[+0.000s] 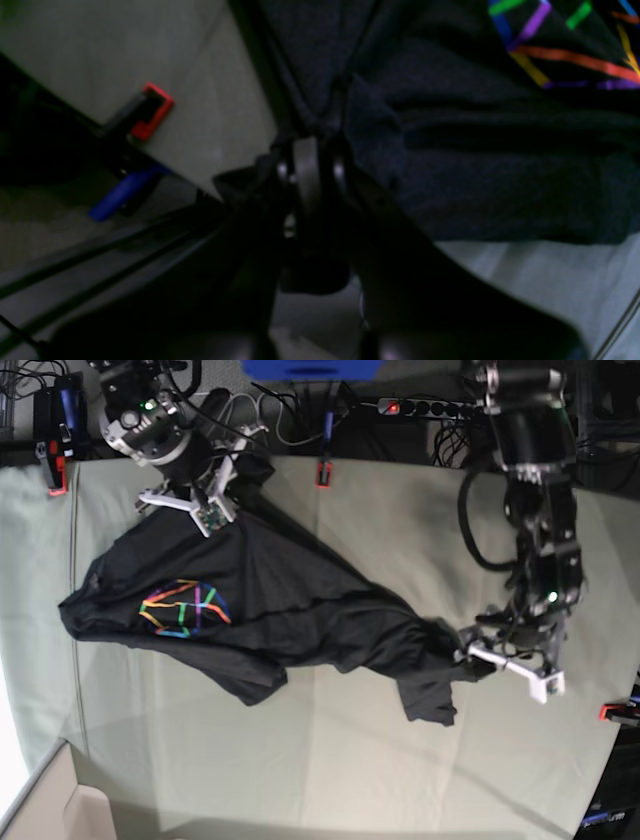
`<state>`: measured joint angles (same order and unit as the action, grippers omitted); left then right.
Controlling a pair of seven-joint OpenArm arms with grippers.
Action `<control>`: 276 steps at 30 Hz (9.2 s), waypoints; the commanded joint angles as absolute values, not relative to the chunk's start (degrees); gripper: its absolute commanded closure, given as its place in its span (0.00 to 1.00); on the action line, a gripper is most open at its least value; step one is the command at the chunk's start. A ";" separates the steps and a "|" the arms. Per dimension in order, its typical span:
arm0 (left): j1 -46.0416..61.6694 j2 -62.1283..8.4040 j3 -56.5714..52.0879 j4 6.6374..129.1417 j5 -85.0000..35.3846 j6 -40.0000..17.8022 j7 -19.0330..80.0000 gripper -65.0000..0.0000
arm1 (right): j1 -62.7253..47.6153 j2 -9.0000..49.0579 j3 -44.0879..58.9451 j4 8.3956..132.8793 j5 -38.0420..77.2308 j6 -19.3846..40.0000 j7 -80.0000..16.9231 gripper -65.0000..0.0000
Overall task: Layout the t-shirt on the table in an organized manner, then fold the t-shirt properly
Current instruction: 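Grasp the bunched sleeve with the left gripper and pull it outward, then release the left gripper and lift it off the shirt, then grasp the shirt side with the left gripper and pull it outward, then grasp the shirt edge near the collar with the right gripper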
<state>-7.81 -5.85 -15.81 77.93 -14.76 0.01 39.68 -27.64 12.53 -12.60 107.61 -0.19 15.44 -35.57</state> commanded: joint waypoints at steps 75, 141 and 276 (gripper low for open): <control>-42.59 -2.86 7.34 20.18 -15.08 -0.22 -2.68 0.00 | -25.63 10.95 -12.88 108.62 0.04 15.52 -34.68 1.00; 12.35 -7.78 -40.75 84.62 -15.16 -0.40 18.15 1.00 | -32.31 14.29 -12.88 109.14 0.04 15.43 -34.07 1.00; 21.41 -6.99 -45.85 86.64 -33.01 -0.40 15.25 1.00 | -31.08 6.99 6.37 106.59 0.04 25.80 -30.73 0.44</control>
